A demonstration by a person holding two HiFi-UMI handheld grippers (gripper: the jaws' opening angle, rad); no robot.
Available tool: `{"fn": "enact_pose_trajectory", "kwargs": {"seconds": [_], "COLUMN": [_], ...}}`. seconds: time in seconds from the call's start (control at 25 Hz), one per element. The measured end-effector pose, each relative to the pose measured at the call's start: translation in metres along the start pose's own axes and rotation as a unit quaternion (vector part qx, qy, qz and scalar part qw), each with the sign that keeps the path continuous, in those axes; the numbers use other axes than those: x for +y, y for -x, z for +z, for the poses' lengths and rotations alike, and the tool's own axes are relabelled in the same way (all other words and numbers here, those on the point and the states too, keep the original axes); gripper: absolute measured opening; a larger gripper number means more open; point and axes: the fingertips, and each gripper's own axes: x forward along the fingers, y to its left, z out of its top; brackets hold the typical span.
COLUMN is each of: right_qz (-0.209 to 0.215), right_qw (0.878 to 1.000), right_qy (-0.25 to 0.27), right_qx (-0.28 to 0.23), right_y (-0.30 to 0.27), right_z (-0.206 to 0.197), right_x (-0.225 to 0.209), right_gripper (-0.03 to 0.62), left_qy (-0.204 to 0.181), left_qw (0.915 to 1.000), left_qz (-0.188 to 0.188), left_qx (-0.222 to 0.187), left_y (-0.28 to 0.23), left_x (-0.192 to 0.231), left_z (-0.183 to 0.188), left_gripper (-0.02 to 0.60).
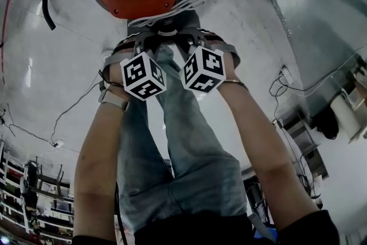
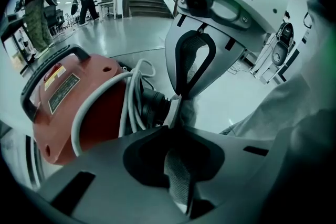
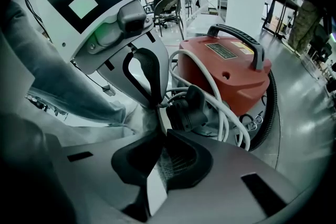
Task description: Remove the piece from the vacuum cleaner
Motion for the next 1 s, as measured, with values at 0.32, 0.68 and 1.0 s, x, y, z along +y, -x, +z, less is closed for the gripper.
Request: {"fn": "enact_pose_trajectory", "kwargs": {"seconds": [0.32,0.68,1.0], "right_qz": [0.015,0.044,0.044], "right_qw": [0.999,0.998,0.998], "right_qy": [0.03,0.055,0.038], "right_qx": [0.004,0.007,0.002], "right_y": [-0.0025,-0.0042,-0.0042], "right_z": [-0.0018,-0.0028,-0.0044], "right_x": [-0.0006,-0.0012,0.0026], "right_gripper": [0.054,0.055,0.055], "left_qy": [0.032,0.049,0.037], "left_qw": [0.9995,0.9988,0.9993], "left_qz": [0.009,0.005,-0.005], "left_qx": [-0.004,-0.002,0.007], "left_y": [-0.0031,-0.0055,-0.0058], "left_x": [-0.0022,-0.0066,-0.0096], "left_z": [-0.001,-0.0017,-0.0025], "left_gripper": [0.043,0.043,0.043]}}
